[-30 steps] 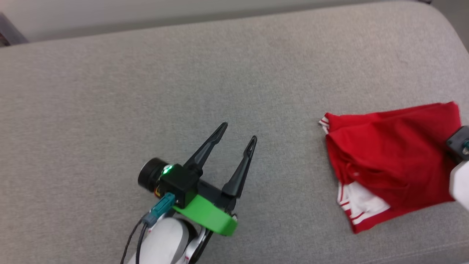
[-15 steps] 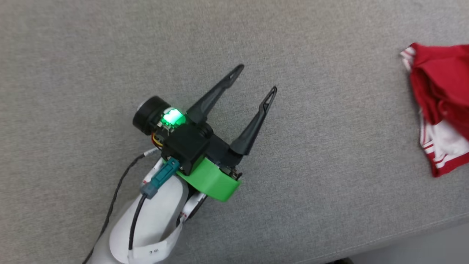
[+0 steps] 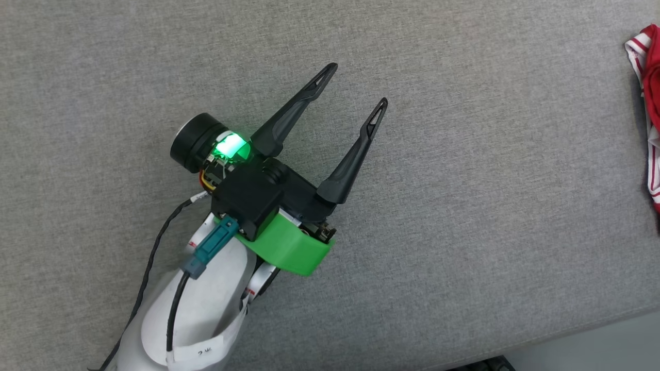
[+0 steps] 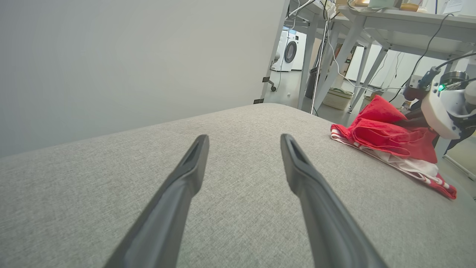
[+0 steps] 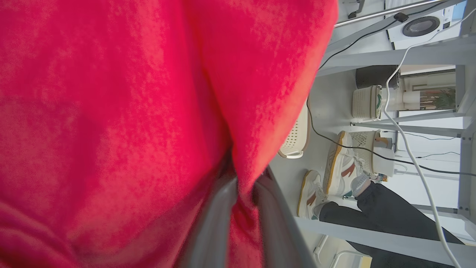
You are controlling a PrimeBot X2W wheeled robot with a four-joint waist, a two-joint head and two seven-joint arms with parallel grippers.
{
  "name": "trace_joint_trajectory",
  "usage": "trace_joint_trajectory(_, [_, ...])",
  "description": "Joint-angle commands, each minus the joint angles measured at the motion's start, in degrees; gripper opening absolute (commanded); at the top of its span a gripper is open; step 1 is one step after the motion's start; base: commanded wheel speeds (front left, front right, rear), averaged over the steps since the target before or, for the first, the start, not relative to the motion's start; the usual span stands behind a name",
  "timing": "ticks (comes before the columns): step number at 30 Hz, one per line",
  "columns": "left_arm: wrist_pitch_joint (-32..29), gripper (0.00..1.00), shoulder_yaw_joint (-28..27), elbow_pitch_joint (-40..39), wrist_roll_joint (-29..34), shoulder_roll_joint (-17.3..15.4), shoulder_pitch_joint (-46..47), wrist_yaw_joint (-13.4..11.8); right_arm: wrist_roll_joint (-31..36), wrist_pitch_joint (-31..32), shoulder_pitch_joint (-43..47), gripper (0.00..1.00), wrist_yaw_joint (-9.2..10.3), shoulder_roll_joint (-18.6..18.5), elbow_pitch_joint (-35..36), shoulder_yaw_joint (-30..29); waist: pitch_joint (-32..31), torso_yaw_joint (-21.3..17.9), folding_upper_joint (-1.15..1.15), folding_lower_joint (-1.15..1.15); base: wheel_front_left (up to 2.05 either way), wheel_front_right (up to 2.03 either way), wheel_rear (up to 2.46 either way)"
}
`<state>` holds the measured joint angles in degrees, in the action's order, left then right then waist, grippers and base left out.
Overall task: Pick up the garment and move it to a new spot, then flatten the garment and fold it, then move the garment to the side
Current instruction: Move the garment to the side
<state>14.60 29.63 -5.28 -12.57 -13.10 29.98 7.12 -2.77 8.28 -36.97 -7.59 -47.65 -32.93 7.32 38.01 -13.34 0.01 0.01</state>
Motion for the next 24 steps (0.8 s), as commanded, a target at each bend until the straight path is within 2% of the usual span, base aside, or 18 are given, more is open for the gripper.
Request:
trace_joint_trajectory(1, [0.12, 1.0, -0.02, -0.13, 0.02, -0.39, 0.85, -0.31, 0.95, -0.52, -1.23, 1.0, 0.1, 0.74, -0.7, -0.94, -0.45, 0.36, -0.01, -0.01, 0.0, 0.0, 0.0])
trace_joint_trajectory(7, [0.27, 1.0, -0.52, 1.07, -0.98, 0.19, -0.11, -0.69, 3.39, -0.61, -1.5, 1.0, 0.1, 2.82, -2.04, -3.38, -4.08, 1.12, -0.01, -0.01, 0.0, 0.0, 0.0])
trace_joint_trajectory(12, [0.37, 1.0, -2.57, 2.71, -2.3, 0.93, -2.33, -1.16, 3.44, -0.42, -1.1, 1.0, 0.1, 4.02, 0.8, -4.11, -9.86, 1.82, -0.01, -0.01, 0.0, 0.0, 0.0])
trace_joint_trajectory(20, [0.39, 1.0, -10.51, 4.22, -4.32, 1.82, -9.74, -1.97, -0.91, -0.8, 2.07, 1.0, 0.1, 7.15, 11.83, -4.28, -20.6, 3.75, -0.01, -0.01, 0.0, 0.0, 0.0])
trace_joint_trajectory(24, [0.39, 1.0, -14.71, 5.1, -4.79, 2.3, -13.23, -2.11, -4.67, -1.83, 5.52, 1.0, 0.1, 11.95, 19.24, -6.88, -24.51, 5.4, -0.01, -0.01, 0.0, 0.0, 0.0])
